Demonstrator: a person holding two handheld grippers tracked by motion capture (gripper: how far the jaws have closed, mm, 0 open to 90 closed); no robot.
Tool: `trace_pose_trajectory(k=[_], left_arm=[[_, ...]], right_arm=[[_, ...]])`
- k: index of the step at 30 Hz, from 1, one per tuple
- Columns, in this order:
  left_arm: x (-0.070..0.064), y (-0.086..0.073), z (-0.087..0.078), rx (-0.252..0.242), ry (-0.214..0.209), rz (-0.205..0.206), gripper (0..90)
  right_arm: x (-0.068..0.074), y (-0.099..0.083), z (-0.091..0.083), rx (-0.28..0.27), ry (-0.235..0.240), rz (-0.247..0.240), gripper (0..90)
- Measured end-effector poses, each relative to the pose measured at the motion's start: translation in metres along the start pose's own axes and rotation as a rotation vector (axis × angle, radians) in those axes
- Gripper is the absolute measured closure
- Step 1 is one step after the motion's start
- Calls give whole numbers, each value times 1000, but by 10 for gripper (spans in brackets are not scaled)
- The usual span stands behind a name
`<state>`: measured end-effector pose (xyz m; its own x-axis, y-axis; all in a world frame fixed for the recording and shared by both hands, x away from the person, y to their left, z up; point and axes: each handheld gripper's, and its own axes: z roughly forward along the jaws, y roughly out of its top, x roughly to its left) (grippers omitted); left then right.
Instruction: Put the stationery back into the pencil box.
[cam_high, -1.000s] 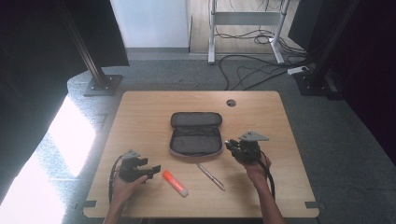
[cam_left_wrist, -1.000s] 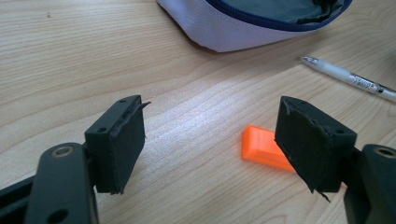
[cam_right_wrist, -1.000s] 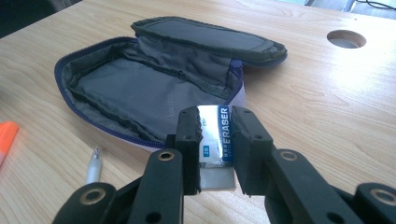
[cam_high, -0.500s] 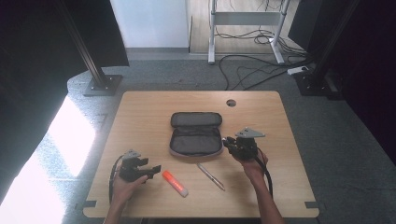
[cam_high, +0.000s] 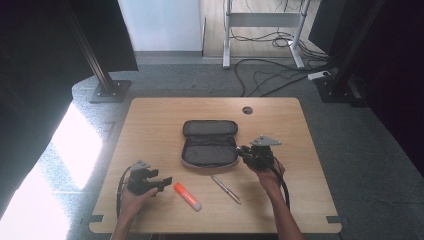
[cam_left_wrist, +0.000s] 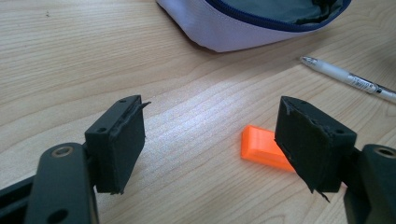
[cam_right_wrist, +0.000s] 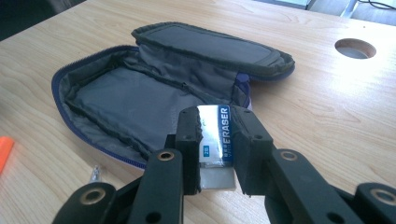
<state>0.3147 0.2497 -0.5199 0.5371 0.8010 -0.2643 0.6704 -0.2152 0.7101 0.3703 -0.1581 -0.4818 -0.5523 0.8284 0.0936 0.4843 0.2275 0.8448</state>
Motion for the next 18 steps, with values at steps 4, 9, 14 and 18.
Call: trace_pose_trajectory(k=[4,9,14,18], left_arm=[[0,0,-1,-2,0,0,249],[0,0,-1,-1,-2,0,249],[0,0,0,0,-2,1,249],[0,0,0,1,-3,2,249]], right_arm=[[3,6,0,-3,-1,-9,727],[5,10,3,-2,0,-9,726],[5,10,8,6,-2,-10,726],[5,9,12,11,-1,-6,727]])
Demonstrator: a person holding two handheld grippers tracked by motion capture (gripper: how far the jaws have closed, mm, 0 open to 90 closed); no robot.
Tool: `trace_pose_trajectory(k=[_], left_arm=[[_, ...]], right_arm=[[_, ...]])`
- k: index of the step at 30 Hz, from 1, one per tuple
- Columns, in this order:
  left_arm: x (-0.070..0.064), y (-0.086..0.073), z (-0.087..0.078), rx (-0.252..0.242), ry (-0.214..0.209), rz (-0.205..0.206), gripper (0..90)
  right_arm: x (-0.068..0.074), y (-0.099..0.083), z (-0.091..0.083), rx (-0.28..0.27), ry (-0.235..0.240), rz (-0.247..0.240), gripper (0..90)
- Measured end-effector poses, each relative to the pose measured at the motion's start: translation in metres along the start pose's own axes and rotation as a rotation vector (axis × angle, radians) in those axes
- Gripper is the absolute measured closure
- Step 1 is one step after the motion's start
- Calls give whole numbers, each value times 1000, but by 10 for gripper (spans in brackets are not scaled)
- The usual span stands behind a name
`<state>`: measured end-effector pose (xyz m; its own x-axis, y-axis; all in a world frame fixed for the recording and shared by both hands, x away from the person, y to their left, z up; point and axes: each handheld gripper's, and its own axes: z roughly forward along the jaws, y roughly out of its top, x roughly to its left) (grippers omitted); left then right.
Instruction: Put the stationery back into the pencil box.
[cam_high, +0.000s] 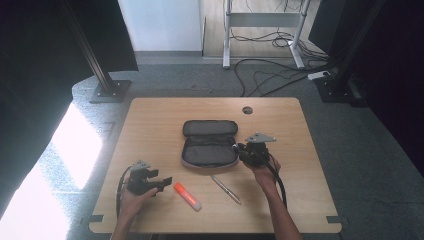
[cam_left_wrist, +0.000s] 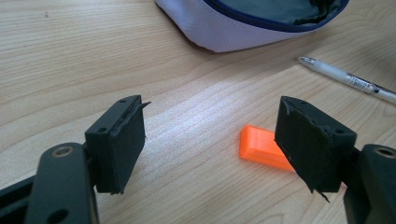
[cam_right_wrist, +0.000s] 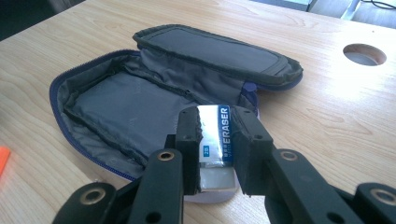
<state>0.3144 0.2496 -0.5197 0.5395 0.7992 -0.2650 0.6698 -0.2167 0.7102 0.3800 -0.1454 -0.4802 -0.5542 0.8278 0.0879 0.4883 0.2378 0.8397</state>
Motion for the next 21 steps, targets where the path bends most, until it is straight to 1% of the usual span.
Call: trace_pose_trajectory(k=[7,21], left_arm=[[0,0,1,5,1,-1,249],[0,0,1,9,0,0,250]], right_arm=[[3,-1,6,12,6,-2,726],[4,0,9,13,5,-6,727]])
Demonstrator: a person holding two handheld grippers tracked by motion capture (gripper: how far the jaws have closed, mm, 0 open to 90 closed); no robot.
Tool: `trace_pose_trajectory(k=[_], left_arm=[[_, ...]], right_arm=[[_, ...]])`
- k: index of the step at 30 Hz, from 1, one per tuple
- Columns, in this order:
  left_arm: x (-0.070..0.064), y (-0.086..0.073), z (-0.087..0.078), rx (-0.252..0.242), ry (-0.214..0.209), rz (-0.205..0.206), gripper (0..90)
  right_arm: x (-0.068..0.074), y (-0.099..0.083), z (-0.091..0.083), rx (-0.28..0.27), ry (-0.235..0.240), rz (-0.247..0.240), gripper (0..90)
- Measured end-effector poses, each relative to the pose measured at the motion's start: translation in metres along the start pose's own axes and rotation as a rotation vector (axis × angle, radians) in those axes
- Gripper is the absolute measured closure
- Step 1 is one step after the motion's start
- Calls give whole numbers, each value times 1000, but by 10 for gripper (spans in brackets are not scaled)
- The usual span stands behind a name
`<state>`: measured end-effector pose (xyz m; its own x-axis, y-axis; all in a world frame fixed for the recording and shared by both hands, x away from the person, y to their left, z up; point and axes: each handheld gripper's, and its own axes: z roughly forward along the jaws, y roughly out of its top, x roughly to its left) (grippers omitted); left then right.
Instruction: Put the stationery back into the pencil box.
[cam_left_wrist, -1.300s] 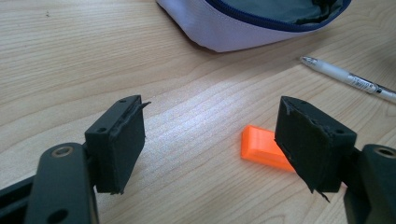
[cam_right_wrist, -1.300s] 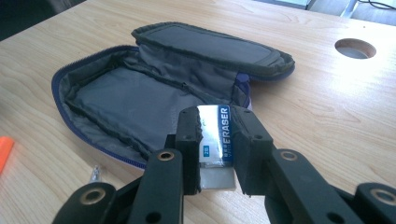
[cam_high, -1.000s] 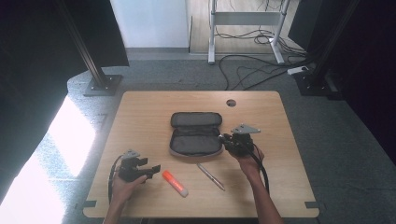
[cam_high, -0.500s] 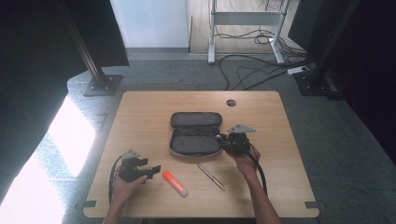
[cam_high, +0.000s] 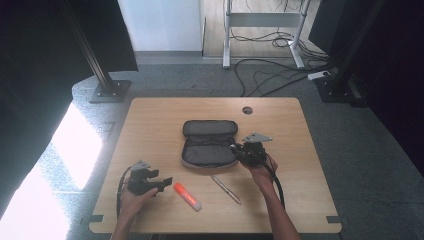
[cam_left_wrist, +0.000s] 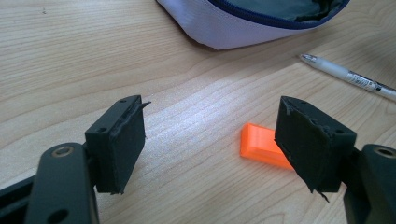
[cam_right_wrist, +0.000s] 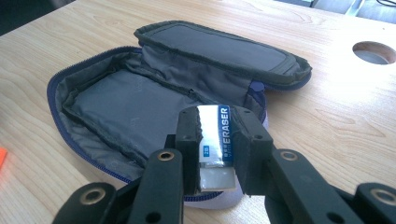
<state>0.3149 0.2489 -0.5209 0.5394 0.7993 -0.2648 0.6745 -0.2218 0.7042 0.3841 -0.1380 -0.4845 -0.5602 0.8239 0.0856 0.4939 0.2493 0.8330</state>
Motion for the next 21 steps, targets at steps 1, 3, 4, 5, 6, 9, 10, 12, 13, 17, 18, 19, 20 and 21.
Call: trace_pose_trajectory(k=[1,3,4,5,6,9,10,12,13,17,18,19,20,21], left_arm=[[0,0,0,0,0,0,249],[0,0,0,1,-1,0,249],[0,0,0,0,-1,0,249],[0,0,0,1,-1,0,249],[0,0,0,1,-1,0,250],[0,0,0,1,-2,0,250],[0,0,0,0,-3,-1,250],[0,0,0,-1,-4,-2,249],[0,0,0,-1,-4,-2,249],[1,0,-1,-2,-4,-2,250],[1,0,-1,-2,-4,-2,249],[1,0,-1,-2,-5,-2,250],[1,0,-1,-3,-5,-3,250],[2,0,-2,-4,-5,-4,250]], right_arm=[[0,0,0,0,0,0,726],[0,1,2,1,-3,-2,726],[0,1,2,1,-3,-2,726],[0,1,3,1,-3,-1,726],[1,1,4,3,-3,-1,726],[2,1,8,7,-3,-4,727],[2,2,9,9,-2,-1,726],[3,2,12,11,0,-4,726],[4,3,12,11,3,-3,726],[6,7,16,13,6,-4,726],[7,8,17,16,6,-7,726],[7,10,19,18,5,-7,726],[7,10,19,18,5,-7,726],[7,10,22,24,6,-12,726]])
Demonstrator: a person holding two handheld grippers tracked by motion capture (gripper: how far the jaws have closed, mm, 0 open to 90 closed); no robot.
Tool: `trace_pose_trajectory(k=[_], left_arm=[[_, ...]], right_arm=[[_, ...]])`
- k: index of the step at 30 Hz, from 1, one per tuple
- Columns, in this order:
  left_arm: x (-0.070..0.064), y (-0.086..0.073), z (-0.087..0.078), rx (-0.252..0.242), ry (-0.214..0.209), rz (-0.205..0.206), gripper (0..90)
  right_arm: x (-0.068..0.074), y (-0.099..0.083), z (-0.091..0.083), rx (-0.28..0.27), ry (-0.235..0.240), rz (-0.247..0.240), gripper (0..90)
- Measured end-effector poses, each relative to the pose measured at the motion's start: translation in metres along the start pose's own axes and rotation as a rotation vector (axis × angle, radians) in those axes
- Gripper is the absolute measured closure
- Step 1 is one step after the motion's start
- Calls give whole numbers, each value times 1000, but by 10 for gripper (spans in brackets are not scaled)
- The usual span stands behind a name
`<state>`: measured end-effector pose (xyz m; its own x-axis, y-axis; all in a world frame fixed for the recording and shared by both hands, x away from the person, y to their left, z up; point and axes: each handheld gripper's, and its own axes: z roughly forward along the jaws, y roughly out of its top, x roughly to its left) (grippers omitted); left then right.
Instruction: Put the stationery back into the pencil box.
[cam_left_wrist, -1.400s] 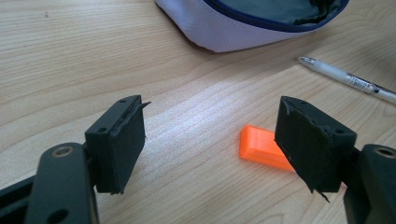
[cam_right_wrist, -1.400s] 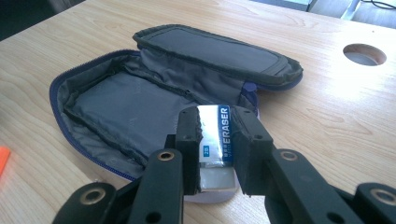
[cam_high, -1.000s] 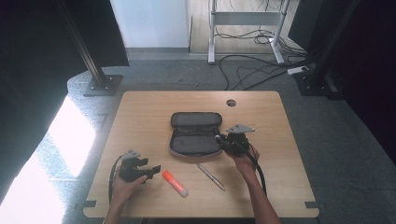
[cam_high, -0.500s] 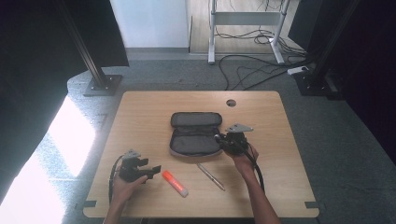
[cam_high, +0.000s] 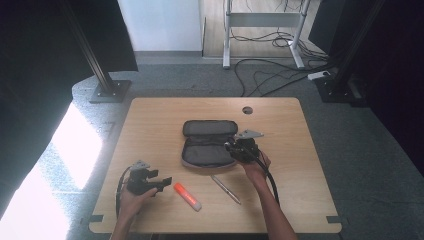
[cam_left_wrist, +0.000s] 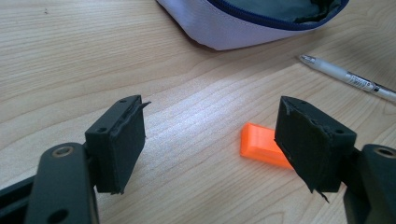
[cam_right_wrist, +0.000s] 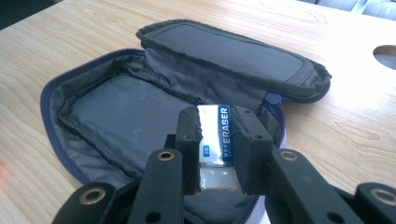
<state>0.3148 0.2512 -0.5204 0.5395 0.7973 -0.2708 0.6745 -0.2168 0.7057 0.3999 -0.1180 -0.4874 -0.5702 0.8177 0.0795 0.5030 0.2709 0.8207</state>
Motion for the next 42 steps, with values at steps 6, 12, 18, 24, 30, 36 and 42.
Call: trace_pose_trajectory(k=[6,12,18,24,30,36,42], left_arm=[[1,0,-1,1,-2,-1,250],[1,0,0,2,-1,-2,250],[2,-1,-1,0,-4,-5,250],[3,-1,-2,-2,-4,-6,250],[3,-1,-2,-3,-4,-6,250],[2,-1,-1,-2,-7,-4,250],[1,-1,0,1,-6,-3,249]], right_arm=[[1,-1,8,15,-4,4,726],[-1,-5,18,41,-9,8,725],[-2,-7,25,60,-24,4,724],[-3,-10,32,84,-43,-10,723],[-2,-11,36,97,-60,-35,716],[-2,-13,39,123,-85,-59,702],[-2,-14,39,127,-87,-65,631]])
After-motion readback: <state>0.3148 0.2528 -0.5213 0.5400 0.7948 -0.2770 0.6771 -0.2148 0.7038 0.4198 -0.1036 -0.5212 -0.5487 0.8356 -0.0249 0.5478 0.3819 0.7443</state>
